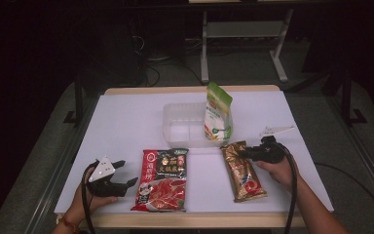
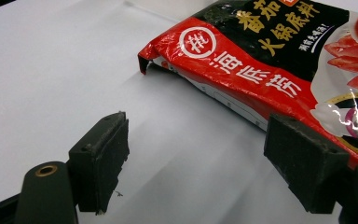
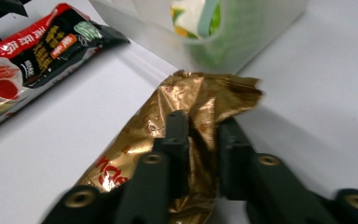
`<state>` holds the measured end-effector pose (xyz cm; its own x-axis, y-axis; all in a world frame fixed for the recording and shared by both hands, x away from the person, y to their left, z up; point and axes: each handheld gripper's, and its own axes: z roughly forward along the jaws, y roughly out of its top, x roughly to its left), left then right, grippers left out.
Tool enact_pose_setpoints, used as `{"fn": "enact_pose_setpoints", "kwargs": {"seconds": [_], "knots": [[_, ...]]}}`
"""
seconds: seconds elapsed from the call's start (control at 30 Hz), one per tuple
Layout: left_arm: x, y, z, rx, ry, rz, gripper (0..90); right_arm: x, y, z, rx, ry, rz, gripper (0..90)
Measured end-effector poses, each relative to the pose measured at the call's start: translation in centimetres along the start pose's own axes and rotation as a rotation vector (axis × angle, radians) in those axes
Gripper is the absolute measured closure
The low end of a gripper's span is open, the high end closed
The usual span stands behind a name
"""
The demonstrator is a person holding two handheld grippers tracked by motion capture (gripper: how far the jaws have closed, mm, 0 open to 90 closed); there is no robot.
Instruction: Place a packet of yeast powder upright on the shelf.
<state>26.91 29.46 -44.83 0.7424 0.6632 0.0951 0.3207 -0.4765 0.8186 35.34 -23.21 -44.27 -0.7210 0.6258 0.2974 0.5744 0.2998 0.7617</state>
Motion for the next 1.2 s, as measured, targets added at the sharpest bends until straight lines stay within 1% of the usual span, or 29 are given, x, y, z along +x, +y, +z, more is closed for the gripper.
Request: {"fn": "enact_pose_setpoints", "kwargs": {"seconds": [0.13, 0.2, 0.23, 0.27, 0.3, 0.33, 0.37, 0.4, 0.43, 0.47, 0.53, 0.57, 0.6, 0.63, 0.67, 0.7, 0.73, 0.77, 0.8, 0.83, 0.87, 0.9, 0.93, 1.03, 1.1, 1.13, 1.17, 1.2], "knots": [[0.0, 0.0, 0.0, -0.004, 0.000, -0.005, 21.0, 0.4, 0.1, -0.6, 0.001, -0.007, -0.036, 82.3], [0.0, 0.0, 0.0, -0.004, 0.001, -0.005, 21.0, 0.7, 0.3, -1.0, -0.013, -0.006, -0.047, 84.7], [0.0, 0.0, 0.0, -0.004, 0.001, -0.006, 21.0, 0.9, 0.5, -1.3, -0.029, -0.001, -0.055, 85.8], [0.0, 0.0, 0.0, -0.004, 0.001, -0.007, 21.0, 1.6, 0.9, -1.9, -0.065, 0.002, -0.078, 88.2], [0.0, 0.0, 0.0, -0.004, 0.000, -0.008, 21.0, 2.0, 1.1, -2.3, -0.088, -0.001, -0.082, 88.5], [0.0, 0.0, 0.0, -0.005, 0.000, -0.006, 21.0, 2.0, 1.1, -2.3, -0.088, -0.001, -0.082, 88.5], [0.0, 0.0, 0.0, -0.005, 0.000, -0.006, 21.0, 2.3, 1.3, -2.6, -0.104, -0.003, -0.094, 88.7], [0.0, 0.0, 0.0, -0.004, 0.000, -0.008, 21.0, 3.0, 1.7, -3.2, -0.127, -0.015, -0.116, 88.9], [-0.1, 0.0, 0.0, -0.003, -0.001, -0.009, 21.0, 3.4, 1.8, -3.5, -0.141, -0.020, -0.121, 89.1], [-0.1, 0.0, 0.0, -0.002, -0.001, -0.009, 21.0, 3.4, 1.8, -3.5, -0.141, -0.020, -0.121, 89.1], [-0.1, 0.1, 0.0, -0.001, -0.002, -0.008, 21.0, 3.9, 2.0, -3.9, -0.157, -0.042, -0.141, 89.3], [-0.1, 0.1, 0.0, -0.004, -0.001, -0.010, 21.0, 4.2, 2.2, -4.1, -0.169, -0.046, -0.151, 89.4], [-0.1, 0.1, 0.0, -0.006, 0.000, -0.010, 21.0, 5.0, 2.5, -4.5, -0.187, -0.053, -0.170, 89.6], [-0.1, 0.1, 0.0, -0.007, -0.001, -0.013, 21.0, 5.0, 2.5, -4.5, -0.187, -0.053, -0.170, 89.6], [-0.1, 0.1, 0.0, -0.004, -0.002, -0.011, 21.0, 5.7, 2.9, -4.7, -0.210, -0.059, -0.193, 89.7], [-0.1, 0.1, 0.0, -0.002, -0.001, -0.011, 21.0, 5.7, 2.9, -4.7, -0.210, -0.059, -0.193, 89.7], [-0.1, 0.1, 0.0, -0.002, 0.000, -0.011, 21.0, 6.1, 3.1, -4.8, -0.218, -0.063, -0.205, 89.7], [-0.2, 0.1, 0.0, -0.005, 0.002, -0.012, 21.0, 6.9, 3.4, -4.9, -0.234, -0.066, -0.226, 89.8], [-0.2, 0.1, -0.1, -0.011, 0.001, -0.016, 21.0, 6.9, 3.4, -4.9, -0.234, -0.066, -0.226, 89.8], [-0.2, 0.1, -0.1, -0.013, 0.001, -0.017, 21.0, 7.3, 3.6, -4.9, -0.247, -0.073, -0.240, 89.8], [-0.2, 0.1, -0.2, -0.014, 0.002, -0.019, 21.0, 8.0, 4.0, -5.0, -0.265, -0.076, -0.264, 89.8], [-0.2, 0.1, -0.2, -0.014, 0.003, -0.020, 21.0, 8.0, 4.0, -5.0, -0.265, -0.076, -0.264, 89.8], [-0.1, 0.1, -0.1, -0.013, 0.005, -0.025, 21.0, 8.4, 4.2, -5.0, -0.275, -0.080, -0.275, 89.8], [-0.2, 0.1, -0.1, -0.016, 0.003, -0.033, 21.0, 9.4, 4.6, -4.6, -0.307, -0.079, -0.298, 89.9], [-0.3, 0.2, -0.1, -0.017, -0.004, -0.028, 21.0, 10.3, 4.8, -4.2, -0.300, -0.097, -0.334, 89.9], [-0.4, 0.2, -0.1, -0.016, -0.004, -0.027, 21.0, 10.8, 5.2, -4.0, -0.313, -0.089, -0.342, 89.9], [-0.4, 0.3, -0.1, -0.018, -0.004, -0.026, 21.0, 10.8, 5.2, -4.0, -0.313, -0.089, -0.342, 89.9], [-0.4, 0.3, -0.2, -0.018, -0.006, -0.029, 21.0, 11.1, 5.5, -3.8, -0.318, -0.088, -0.343, 89.9]]}}
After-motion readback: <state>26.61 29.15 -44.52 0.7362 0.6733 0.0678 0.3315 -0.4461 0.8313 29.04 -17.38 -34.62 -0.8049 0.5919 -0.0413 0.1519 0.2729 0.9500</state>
